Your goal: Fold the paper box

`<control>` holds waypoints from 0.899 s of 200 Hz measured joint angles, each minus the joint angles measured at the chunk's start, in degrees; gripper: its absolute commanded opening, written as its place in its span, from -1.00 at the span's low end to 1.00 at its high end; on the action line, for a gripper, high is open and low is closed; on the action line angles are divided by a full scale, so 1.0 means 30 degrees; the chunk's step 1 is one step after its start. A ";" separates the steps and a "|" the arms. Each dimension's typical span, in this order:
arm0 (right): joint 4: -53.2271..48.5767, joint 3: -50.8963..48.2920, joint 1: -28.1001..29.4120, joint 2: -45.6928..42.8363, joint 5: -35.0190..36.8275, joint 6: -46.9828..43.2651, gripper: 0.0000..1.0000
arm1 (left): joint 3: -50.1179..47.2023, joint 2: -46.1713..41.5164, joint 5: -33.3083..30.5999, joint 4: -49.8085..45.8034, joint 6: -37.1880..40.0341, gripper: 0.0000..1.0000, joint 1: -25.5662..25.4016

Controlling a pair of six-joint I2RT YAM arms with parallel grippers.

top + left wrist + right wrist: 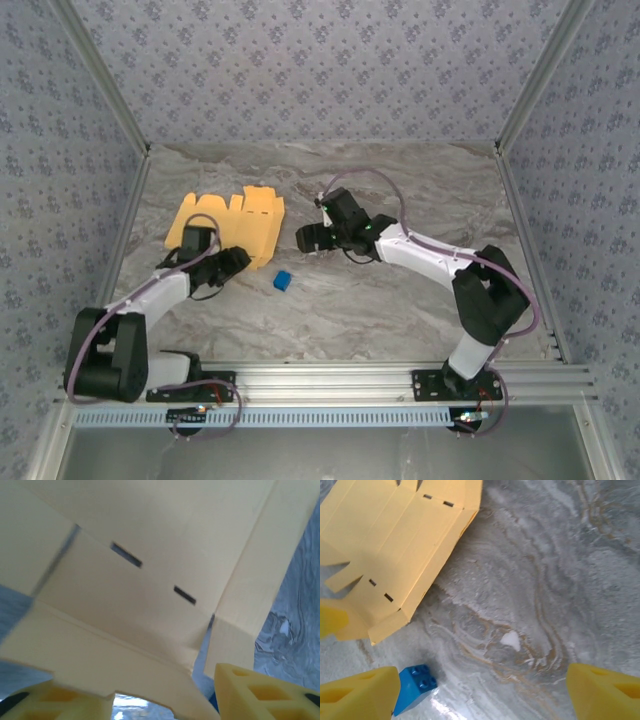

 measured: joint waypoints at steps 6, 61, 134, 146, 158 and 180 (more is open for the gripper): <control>0.0007 -0.0131 -0.0175 -0.0044 0.0000 0.0029 0.75 | 0.0168 0.0474 0.0073 0.0168 -0.0102 -0.04 -0.0517; -0.0080 -0.2608 -0.1545 -0.1319 0.0131 0.0204 0.74 | 0.3956 0.4969 0.0342 0.2098 -0.0714 0.00 -0.4983; 0.0284 -0.2295 -0.2572 -0.1421 0.0036 0.0168 0.72 | 0.5931 0.3104 -0.0619 0.0058 0.1712 0.40 -0.4721; 0.0663 -0.1435 -0.2572 -0.0452 -0.0561 0.0146 0.70 | 0.5938 0.2171 -0.0991 -0.0204 0.2084 0.40 -0.3920; 0.0969 -0.0299 -0.2557 0.0743 -0.1239 0.0109 0.69 | 0.5909 0.1574 -0.1137 -0.0168 0.2157 0.40 -0.2761; 0.1676 0.1858 -0.2455 0.2900 -0.2193 0.0175 0.62 | 0.5450 0.1253 -0.1552 0.0452 0.2098 0.41 -0.0401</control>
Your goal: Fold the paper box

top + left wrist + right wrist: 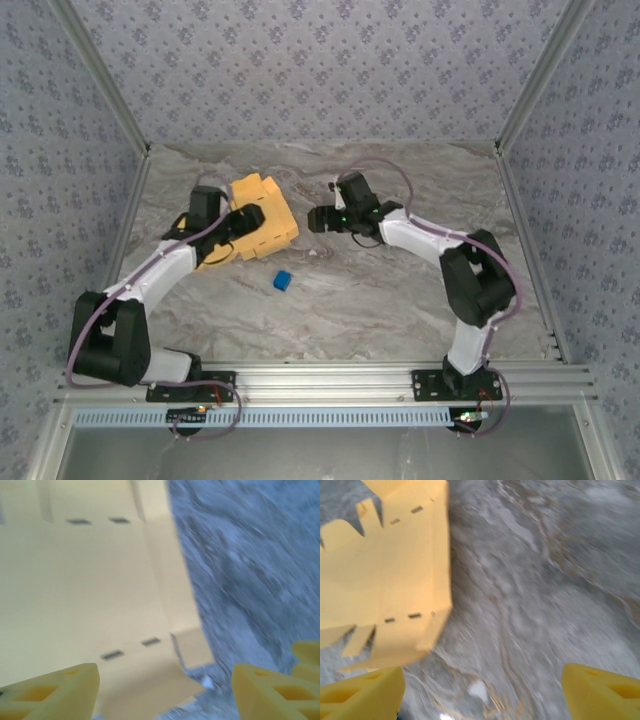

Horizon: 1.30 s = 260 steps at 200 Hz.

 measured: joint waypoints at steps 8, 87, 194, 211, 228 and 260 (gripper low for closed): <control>0.0321 0.0641 0.0066 0.0685 -0.0284 0.0087 0.60 | -0.0066 0.0219 -0.0211 0.0022 -0.0015 0.41 0.0627; 0.2076 0.3687 0.0313 0.5508 -0.2295 0.2251 0.22 | -0.0073 0.4860 -0.0204 0.0051 0.0058 0.47 0.2076; 0.3541 0.5909 0.0444 0.8510 -0.4342 0.3978 -0.33 | -0.0845 0.4954 0.0095 0.1078 0.0073 0.48 0.2076; 0.3781 0.6237 0.0495 0.8779 -0.4539 0.4116 -0.44 | -0.0845 0.4954 0.0102 0.1100 0.0073 0.49 0.2076; 0.3825 0.6433 0.0525 0.8947 -0.4714 0.4233 -0.59 | -0.0845 0.4954 0.0153 0.1107 0.0080 0.49 0.2076; 0.3694 0.6608 0.0474 0.8969 -0.4954 0.3993 -0.79 | -0.0845 0.4809 0.0168 0.1035 0.0138 0.51 0.2076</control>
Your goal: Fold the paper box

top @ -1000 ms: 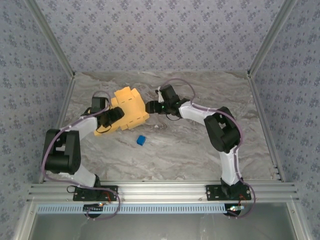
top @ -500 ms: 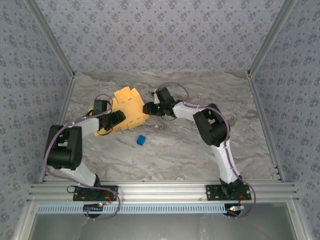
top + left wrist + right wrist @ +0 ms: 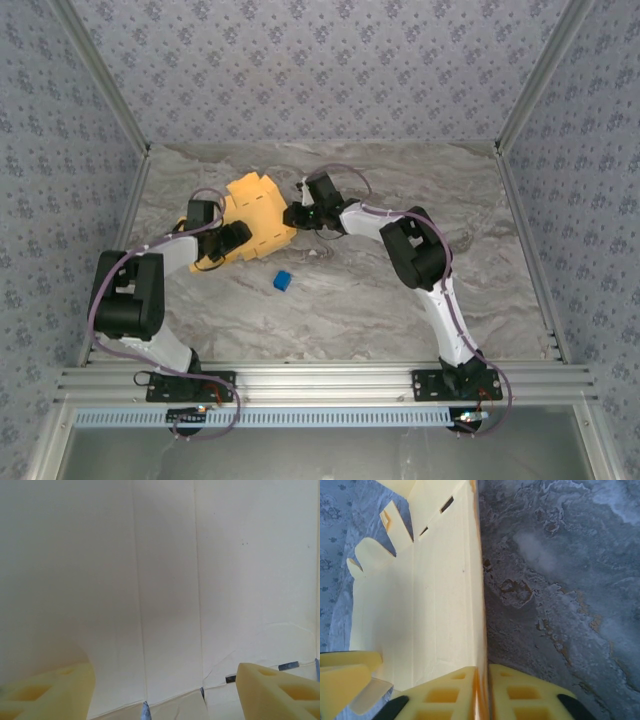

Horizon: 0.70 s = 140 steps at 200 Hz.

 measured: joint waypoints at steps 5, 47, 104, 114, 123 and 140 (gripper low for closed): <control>-0.0066 0.0036 -0.0029 0.0000 0.0000 -0.0087 -0.82 | 0.0000 -0.0073 0.0000 -0.0036 0.0007 0.51 0.0000; -0.0976 0.0109 -0.0576 -0.0306 -0.0022 -0.1246 -1.00 | 0.0160 -0.1472 -0.0007 -0.0634 0.0087 0.53 0.0000; -0.2681 -0.0029 -0.3002 -0.3832 0.0007 -0.2805 -1.00 | 0.1362 -0.5450 -0.0357 -0.1282 0.0073 0.56 -0.0503; -0.2841 -0.0182 -0.3708 -0.4881 0.0000 -0.3118 -1.00 | 0.1647 -0.6098 -0.0481 -0.1399 0.0073 0.56 -0.0670; -0.3009 -0.0357 -0.4313 -0.5821 -0.0066 -0.3424 -1.00 | 0.1887 -0.6630 -0.0554 -0.1508 0.0073 0.57 -0.0823; -0.3432 -0.0816 -0.5442 -0.7657 -0.0240 -0.4095 -1.00 | 0.2280 -0.7431 -0.0685 -0.1683 0.0102 0.58 -0.1100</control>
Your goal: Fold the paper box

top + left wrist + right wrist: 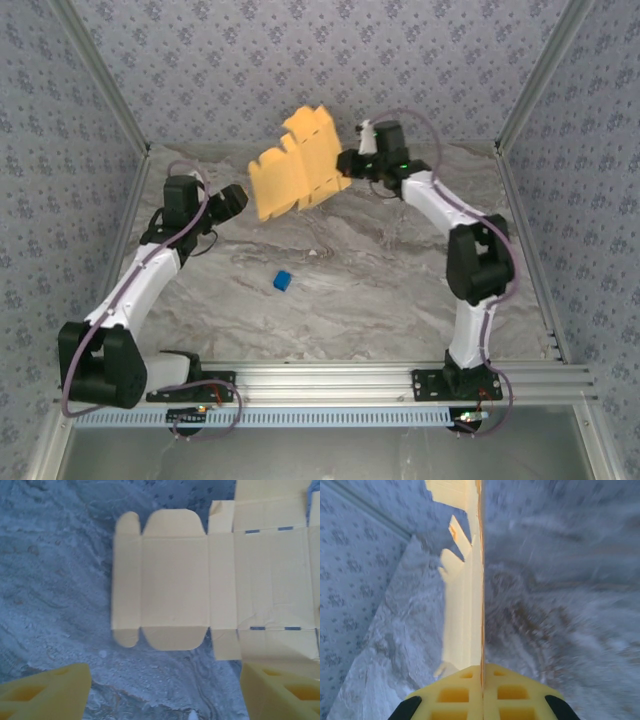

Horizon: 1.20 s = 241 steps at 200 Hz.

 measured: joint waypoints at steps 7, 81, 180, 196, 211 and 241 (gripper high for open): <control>-0.0153 -0.0335 -0.0539 -0.0874 -0.0138 -0.0372 -1.00 | 0.0146 -0.0240 -0.0058 -0.0066 0.0044 0.58 -0.0138; -0.5705 -0.2310 -0.5413 -0.7424 -0.2696 -0.6280 -1.00 | 0.2637 -0.0809 -0.0342 -0.0546 0.3024 0.60 -0.2441; -1.0812 -0.2769 -0.3424 -1.2021 -0.6251 -1.4717 -1.00 | 0.8604 0.1333 0.3643 -0.3526 1.3631 0.69 -0.4670; -1.1264 -0.2769 -0.2943 -1.1970 -0.6390 -1.5431 -1.00 | 0.9034 0.1450 0.4925 -0.4670 1.5577 0.72 -0.4714; -1.1628 -0.2769 -0.2521 -1.1934 -0.6601 -1.6007 -1.00 | 0.9595 0.1727 0.6127 -0.5610 1.6925 0.73 -0.4714; -1.2080 -0.2761 -0.2055 -1.1723 -0.7242 -1.6983 -1.00 | 1.0834 0.2834 0.8131 -0.7053 1.8659 0.70 -0.4714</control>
